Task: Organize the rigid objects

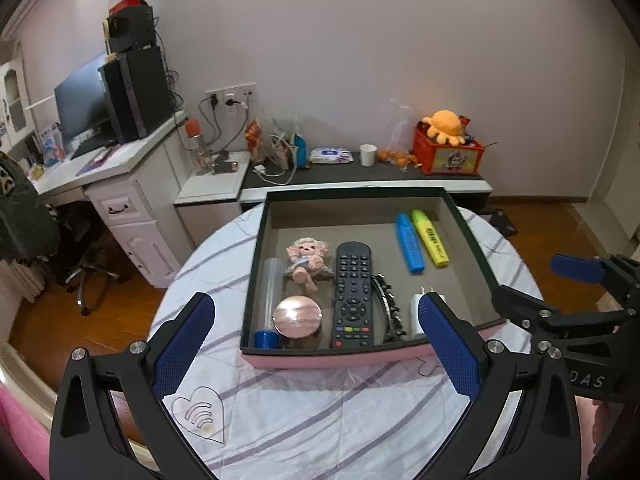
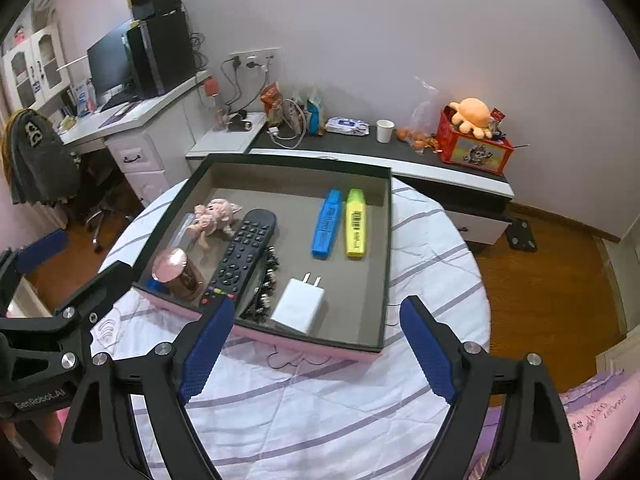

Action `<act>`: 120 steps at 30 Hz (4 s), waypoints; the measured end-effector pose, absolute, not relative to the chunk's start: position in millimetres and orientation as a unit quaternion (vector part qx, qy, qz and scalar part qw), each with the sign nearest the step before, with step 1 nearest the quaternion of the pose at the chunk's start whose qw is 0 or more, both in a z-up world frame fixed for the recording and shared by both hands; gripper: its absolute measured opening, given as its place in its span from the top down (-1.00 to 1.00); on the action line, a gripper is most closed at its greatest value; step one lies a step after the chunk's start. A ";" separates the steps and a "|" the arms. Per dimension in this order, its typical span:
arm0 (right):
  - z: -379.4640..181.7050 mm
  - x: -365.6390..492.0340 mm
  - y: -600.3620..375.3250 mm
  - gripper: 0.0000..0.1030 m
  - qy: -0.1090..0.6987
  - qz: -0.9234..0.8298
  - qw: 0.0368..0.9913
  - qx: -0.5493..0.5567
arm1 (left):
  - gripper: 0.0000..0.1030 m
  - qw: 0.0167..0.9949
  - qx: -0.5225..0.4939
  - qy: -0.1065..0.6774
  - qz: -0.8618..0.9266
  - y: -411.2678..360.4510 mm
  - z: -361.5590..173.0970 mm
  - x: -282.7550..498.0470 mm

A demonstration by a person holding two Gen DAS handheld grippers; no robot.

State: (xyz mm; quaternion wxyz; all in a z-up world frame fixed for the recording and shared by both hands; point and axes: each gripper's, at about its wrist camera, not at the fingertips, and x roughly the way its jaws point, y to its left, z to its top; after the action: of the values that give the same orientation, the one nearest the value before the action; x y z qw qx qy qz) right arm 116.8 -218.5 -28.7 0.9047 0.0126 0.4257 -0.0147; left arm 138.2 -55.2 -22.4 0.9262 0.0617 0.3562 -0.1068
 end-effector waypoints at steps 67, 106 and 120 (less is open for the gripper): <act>-141.7 205.6 -283.1 0.39 0.528 0.003 0.849 0.034 | -0.04 0.864 0.040 0.486 -0.124 16.9 -133.1 223.4; -135.0 114.0 -266.3 0.49 0.592 0.114 0.794 -0.081 | 0.03 0.862 0.084 0.488 -0.108 18.1 -118.1 89.8; -84.8 94.0 -231.2 -0.27 0.527 0.059 0.843 -0.093 | -0.36 0.887 0.096 0.435 -0.119 -15.0 -79.9 80.9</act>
State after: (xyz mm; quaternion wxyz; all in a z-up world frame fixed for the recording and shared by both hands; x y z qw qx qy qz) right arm 94.0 -231.2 -84.8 0.8428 -0.0930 0.5269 0.0587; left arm 80.9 -15.0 -79.9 0.8874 0.0958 0.4349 -0.1190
